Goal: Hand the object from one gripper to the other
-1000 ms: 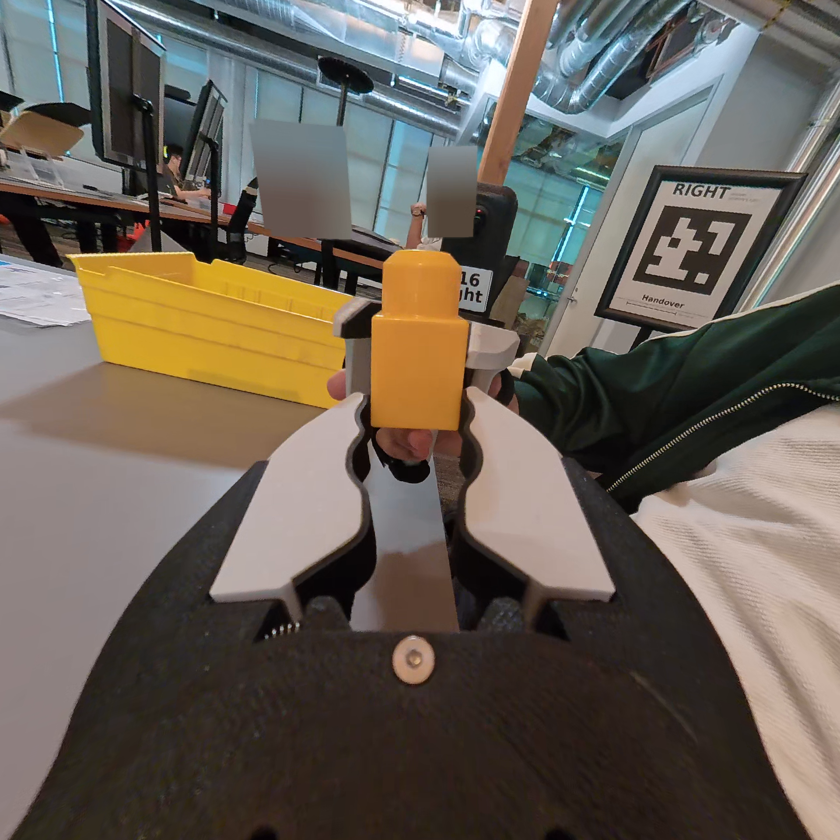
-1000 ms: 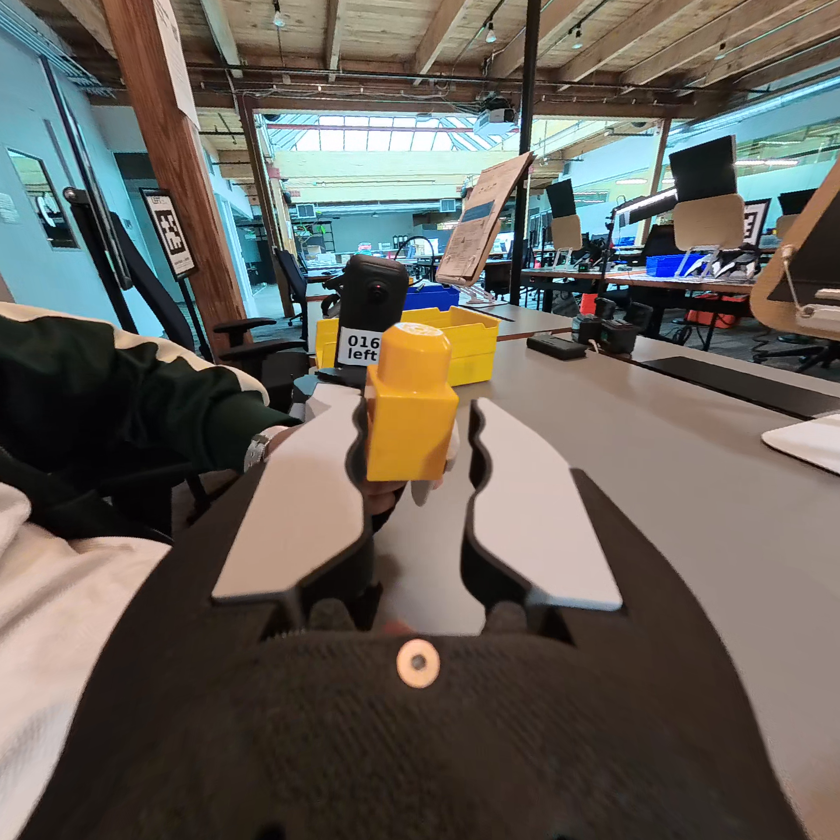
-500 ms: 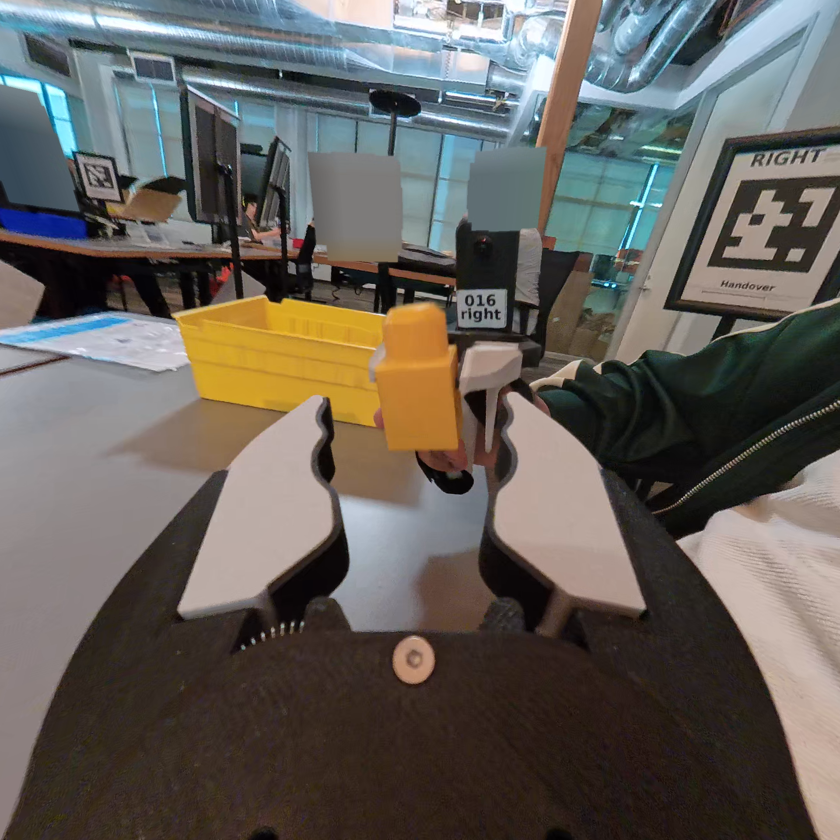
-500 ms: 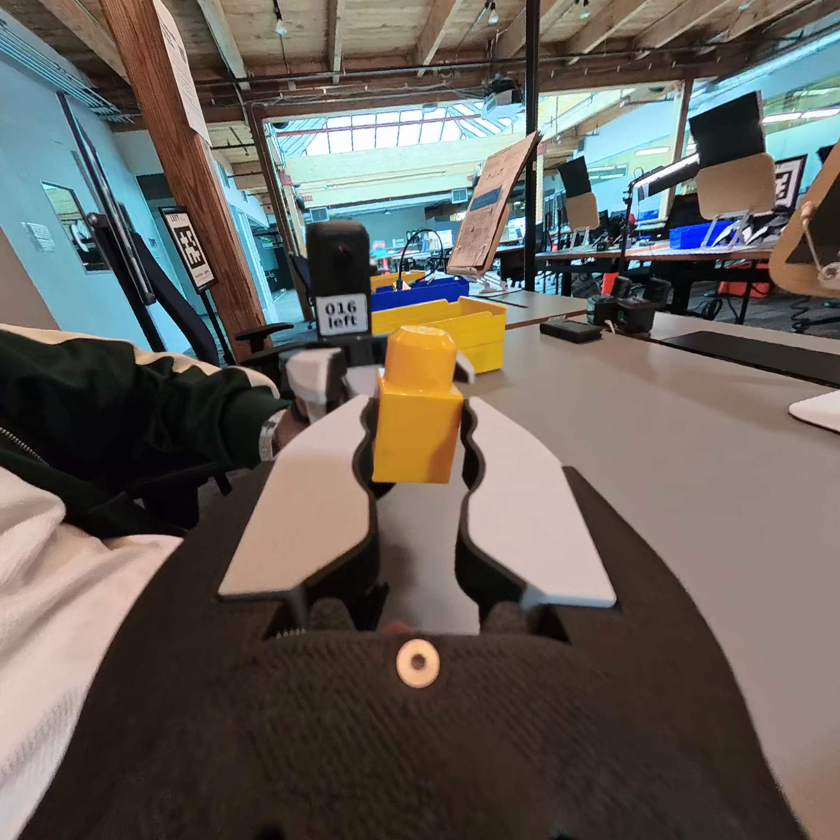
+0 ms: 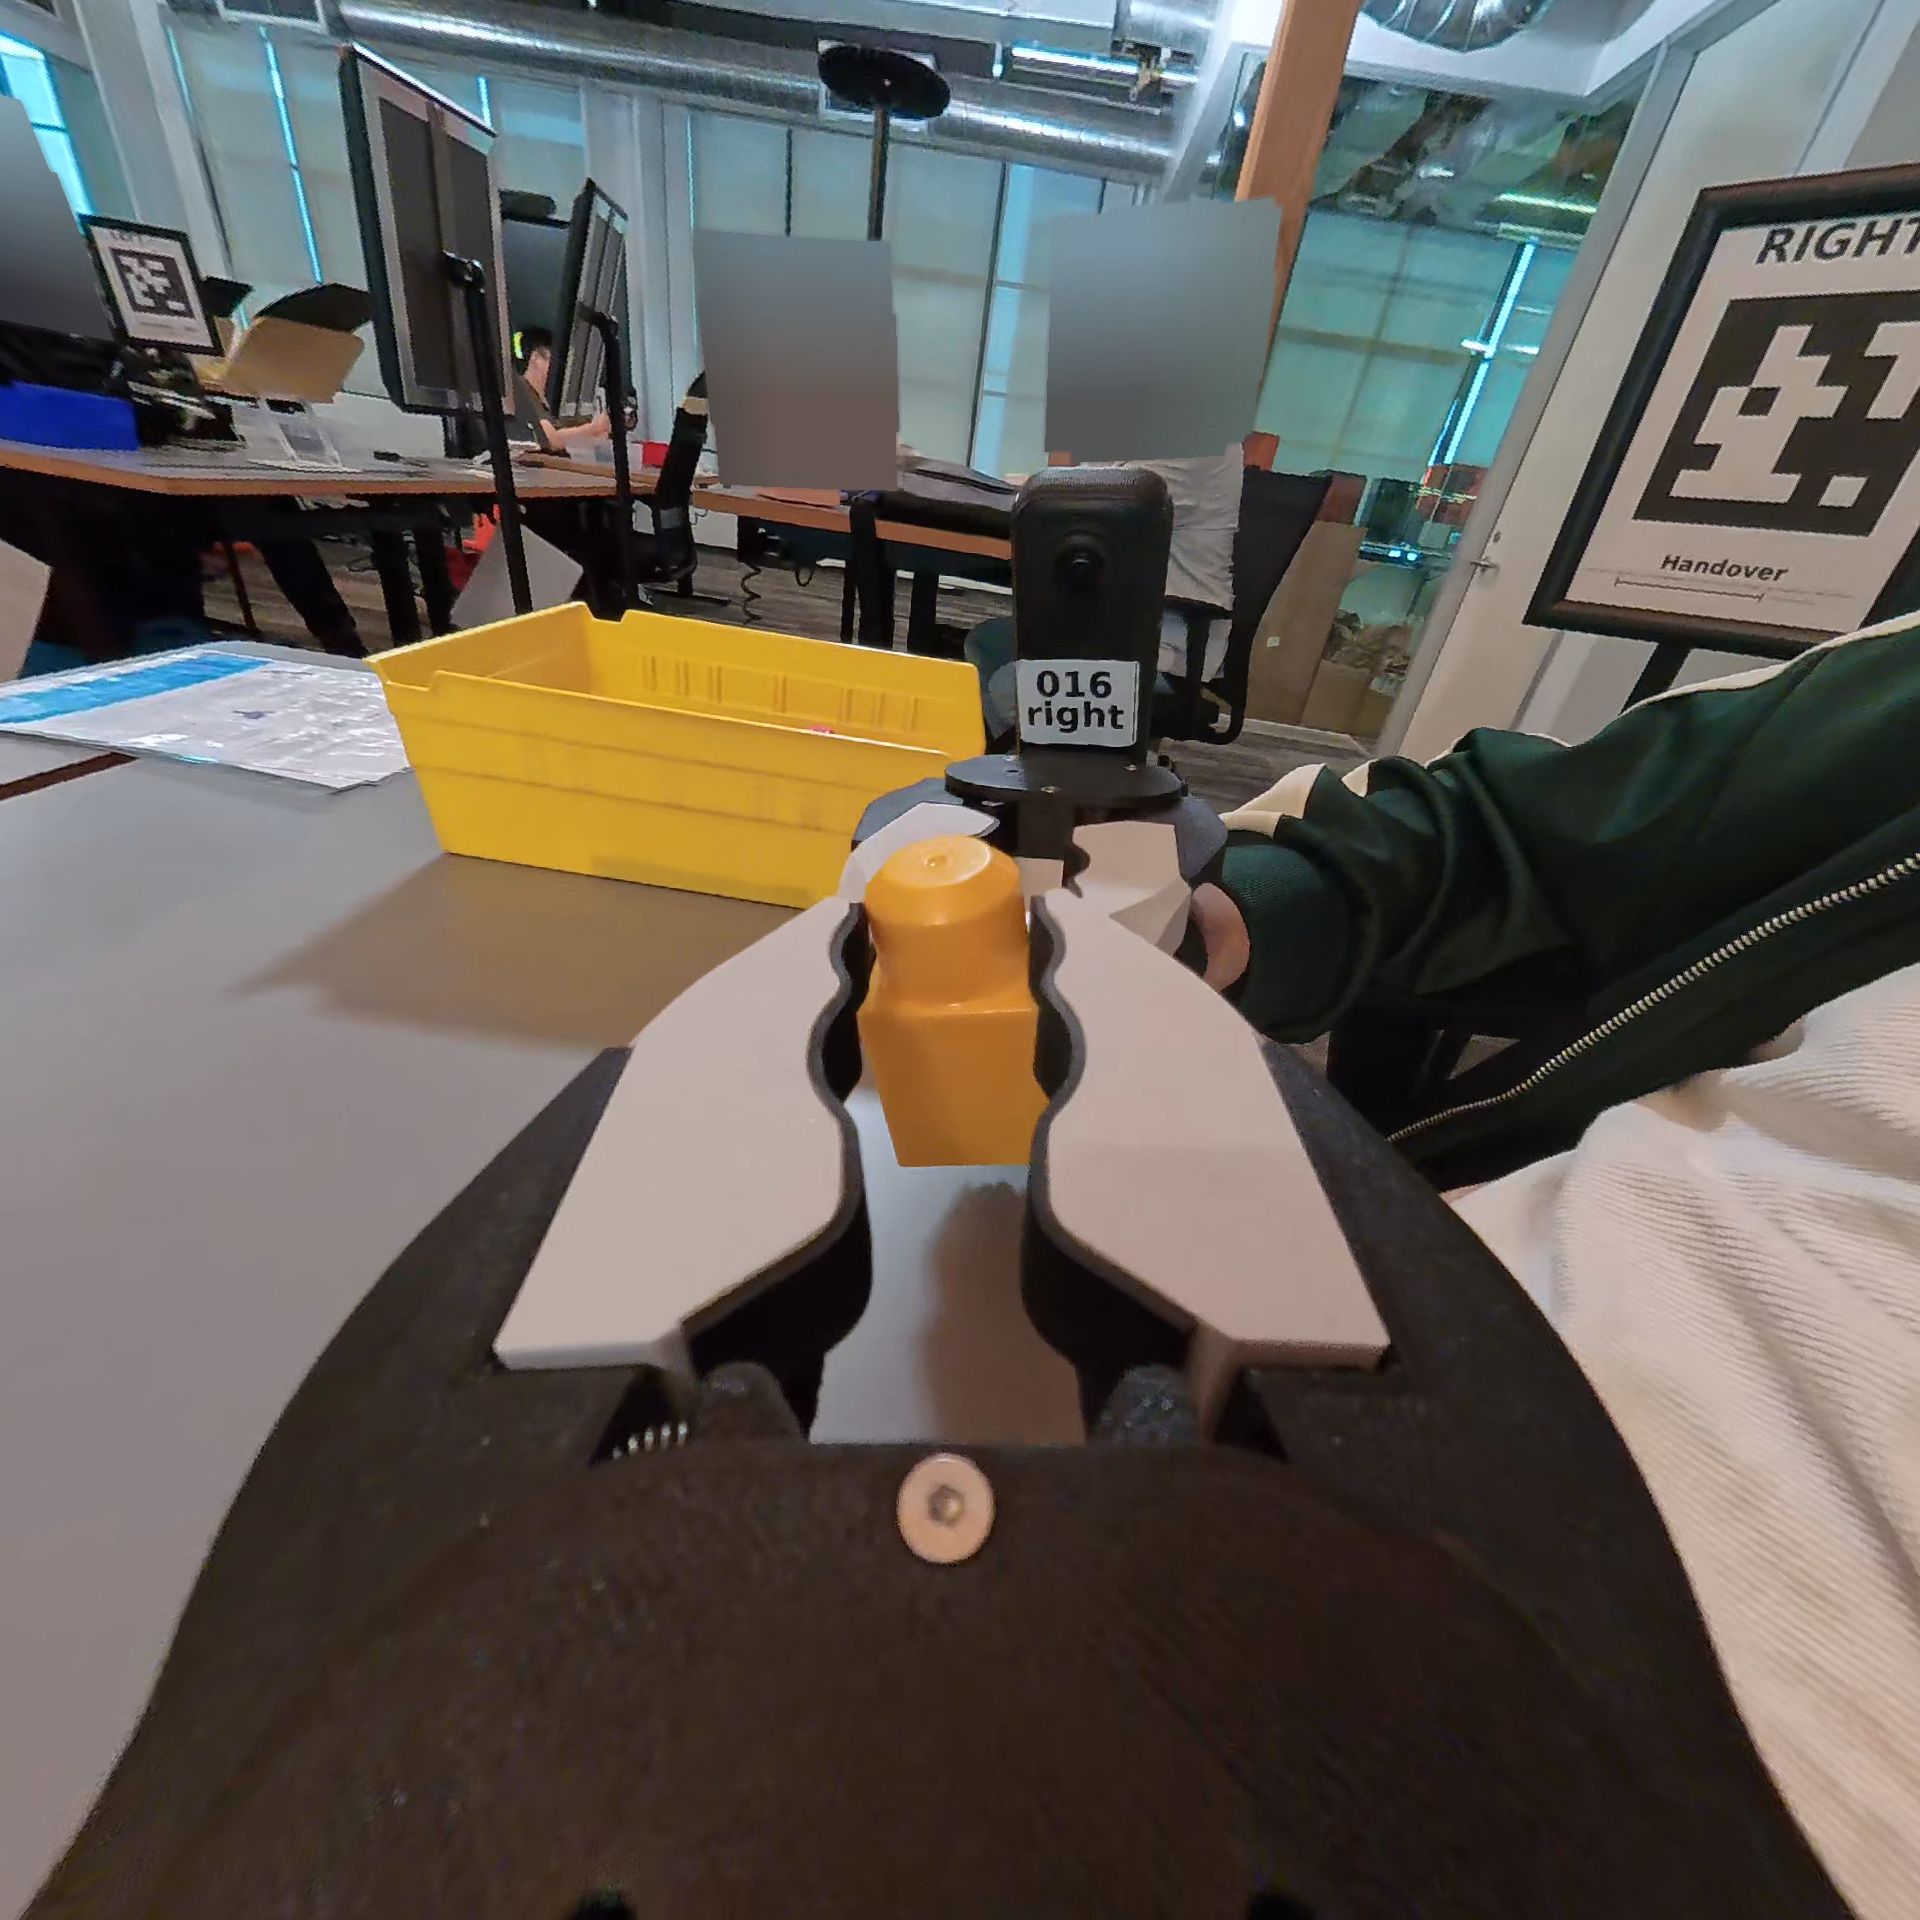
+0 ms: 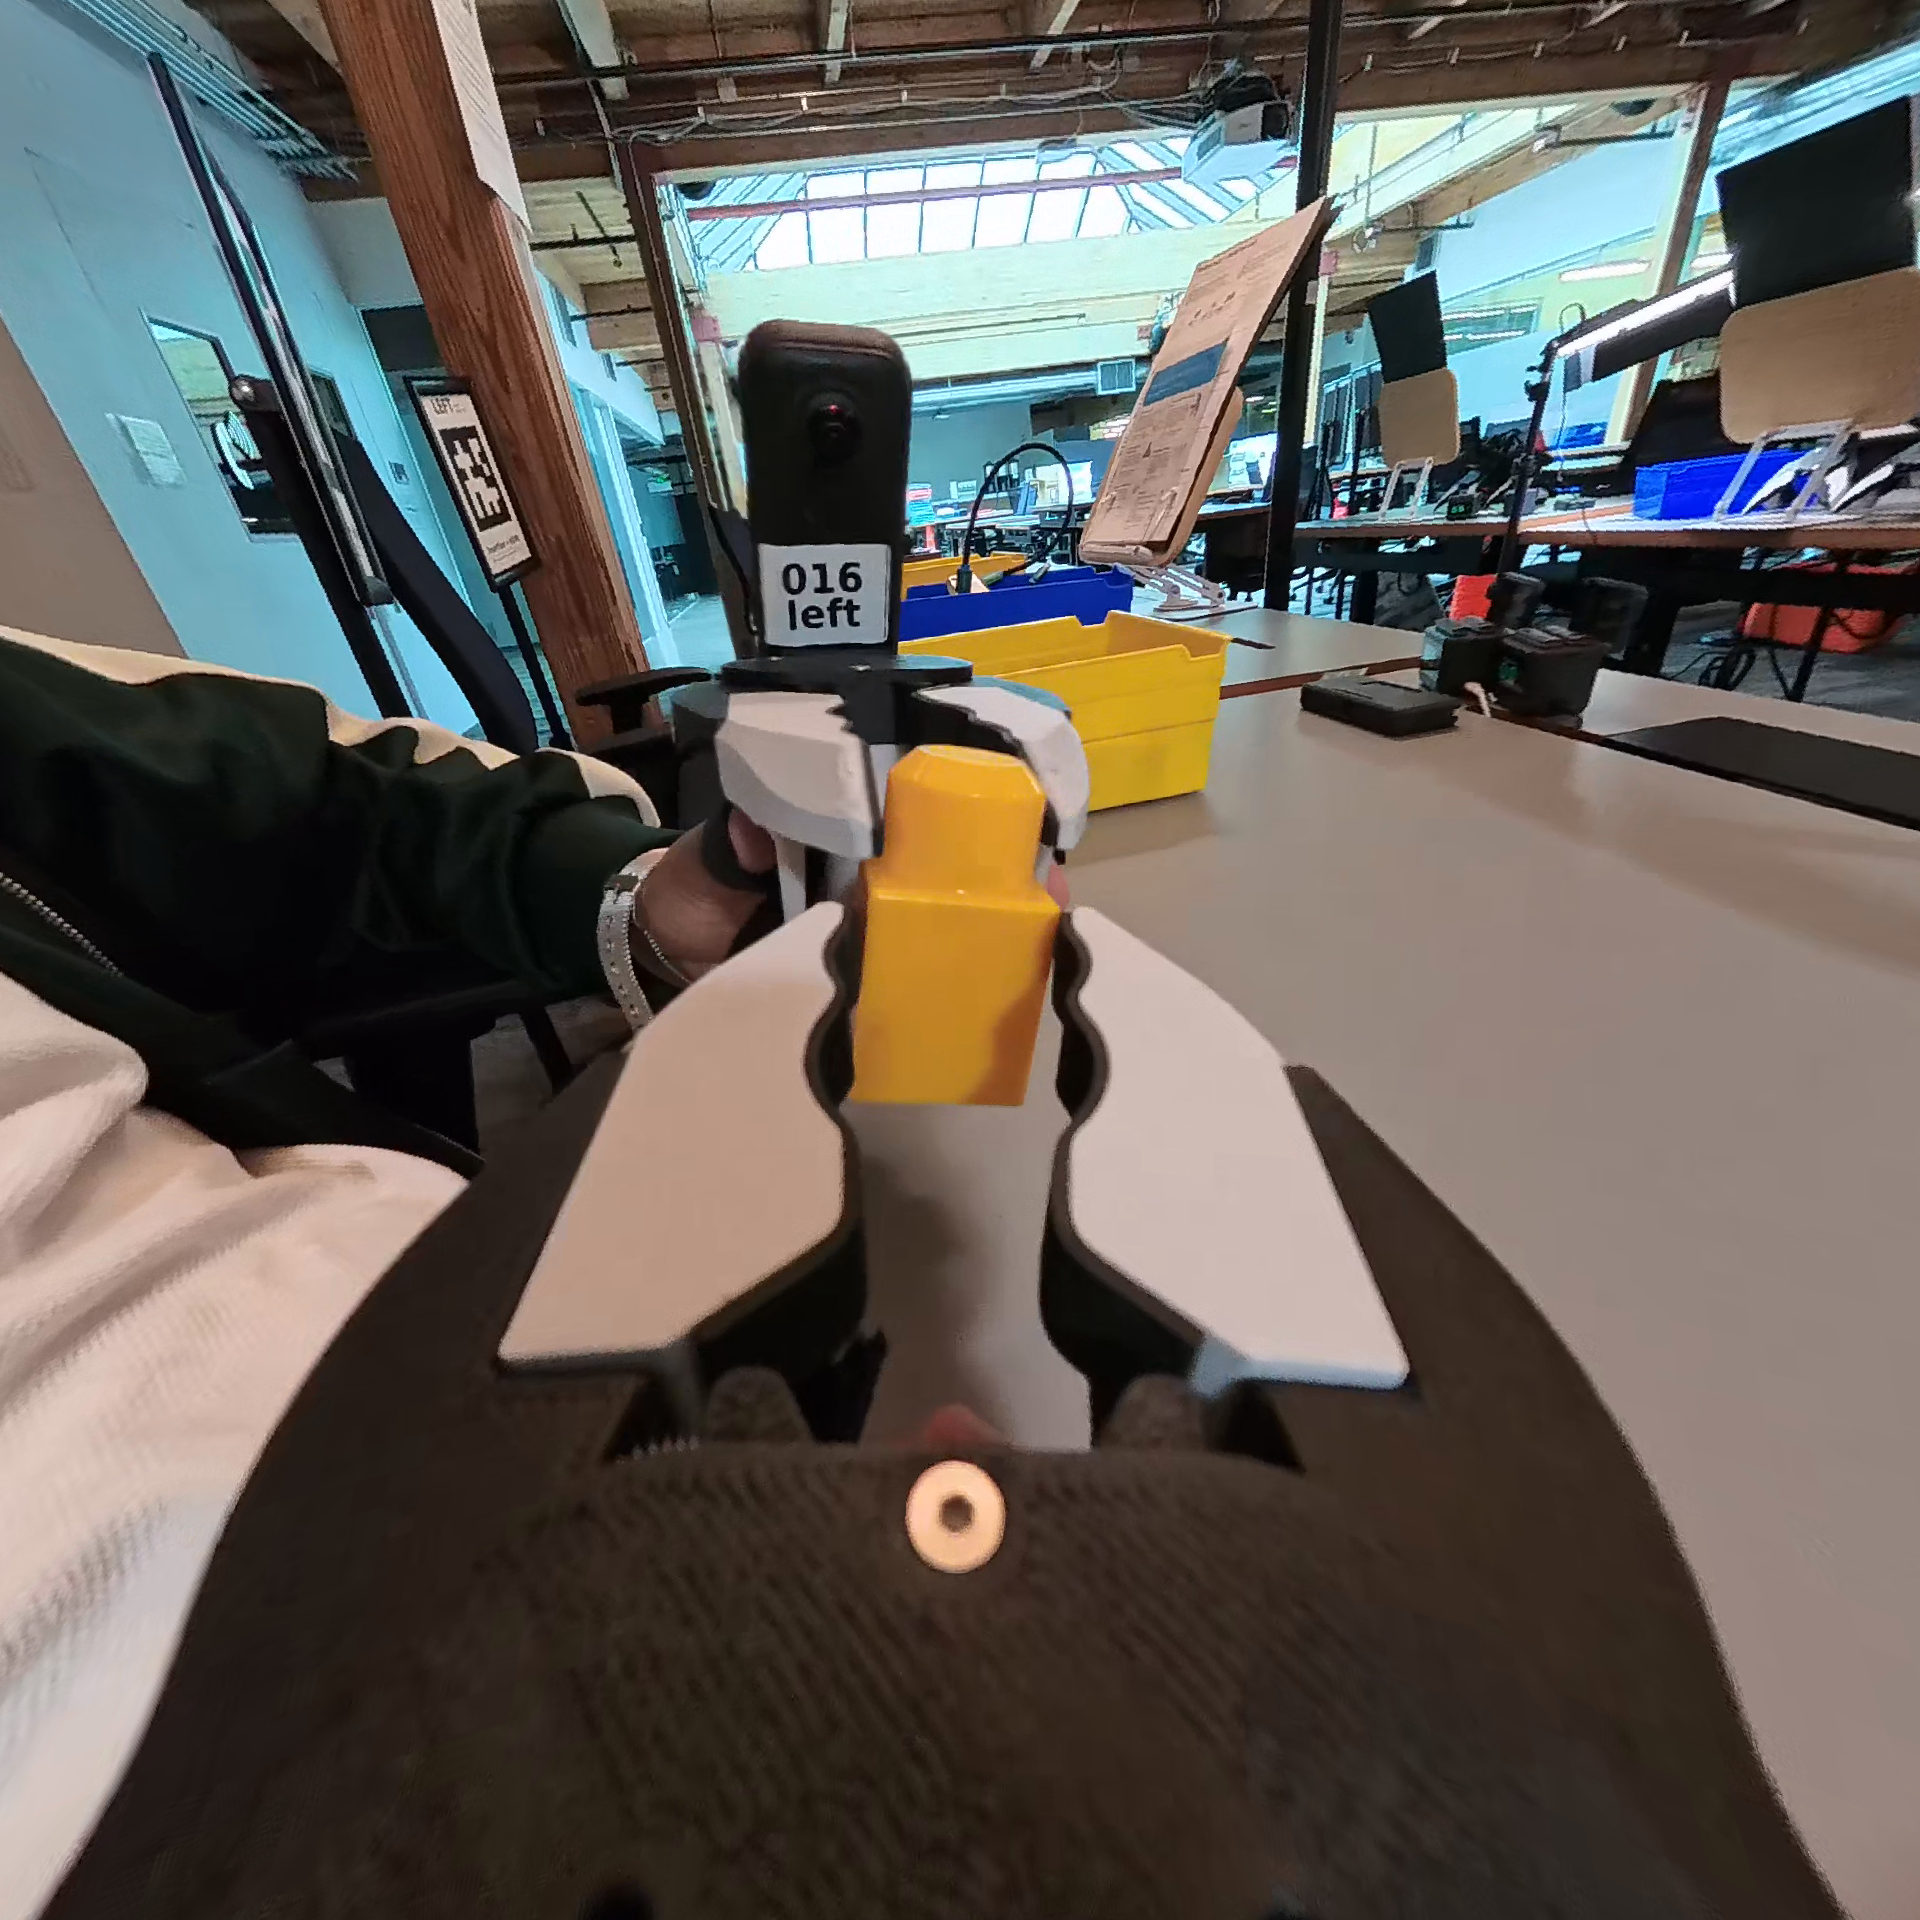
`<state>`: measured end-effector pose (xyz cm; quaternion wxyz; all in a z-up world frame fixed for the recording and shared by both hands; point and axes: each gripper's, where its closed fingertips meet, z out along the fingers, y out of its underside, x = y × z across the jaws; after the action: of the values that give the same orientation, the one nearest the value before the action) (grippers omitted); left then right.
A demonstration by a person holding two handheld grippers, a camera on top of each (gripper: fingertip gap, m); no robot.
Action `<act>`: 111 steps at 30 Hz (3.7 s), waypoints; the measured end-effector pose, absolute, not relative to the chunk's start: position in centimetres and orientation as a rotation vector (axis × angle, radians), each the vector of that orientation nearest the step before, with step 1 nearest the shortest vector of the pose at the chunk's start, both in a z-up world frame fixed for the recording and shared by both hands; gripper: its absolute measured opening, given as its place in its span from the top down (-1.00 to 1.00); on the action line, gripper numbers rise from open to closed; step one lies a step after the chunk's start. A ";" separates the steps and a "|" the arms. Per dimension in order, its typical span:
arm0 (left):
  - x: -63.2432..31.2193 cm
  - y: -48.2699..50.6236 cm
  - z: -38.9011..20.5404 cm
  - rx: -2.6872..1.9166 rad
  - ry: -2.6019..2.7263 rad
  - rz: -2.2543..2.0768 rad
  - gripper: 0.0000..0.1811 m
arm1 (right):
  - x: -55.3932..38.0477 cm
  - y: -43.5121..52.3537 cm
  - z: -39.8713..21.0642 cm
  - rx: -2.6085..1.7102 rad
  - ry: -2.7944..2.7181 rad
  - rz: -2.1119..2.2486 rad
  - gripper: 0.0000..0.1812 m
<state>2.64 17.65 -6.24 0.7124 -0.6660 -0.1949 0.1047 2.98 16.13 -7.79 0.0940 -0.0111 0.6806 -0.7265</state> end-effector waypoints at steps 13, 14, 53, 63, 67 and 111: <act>2.2 16.8 -5.8 -1.447 -0.481 0.214 0.70 | -1.1 16.8 -6.5 0.118 2.197 -2.462 -0.49; 2.1 16.7 -5.7 -1.440 -0.487 0.213 0.70 | -1.2 16.8 -6.7 0.076 2.263 -2.473 -0.52; 3.0 18.1 -6.1 -1.408 -0.451 0.080 0.47 | 4.1 15.9 -8.0 -0.061 2.003 -2.091 0.59; 3.5 18.2 -6.1 -1.433 -0.413 0.090 0.62 | 4.0 15.7 -8.4 -0.022 1.998 -2.040 0.52; 3.2 17.8 -5.8 -1.418 -0.424 0.119 0.62 | 2.4 15.4 -8.5 0.102 2.022 -2.089 0.07; 3.1 17.8 -6.8 -1.320 -0.474 -0.245 0.24 | 3.3 18.3 -6.9 -0.607 2.300 -2.305 1.00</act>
<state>3.13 17.76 -6.82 0.7572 -0.6055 -0.2177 -0.1123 3.27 18.33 -6.87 -0.0853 -0.1825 0.6918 -0.6934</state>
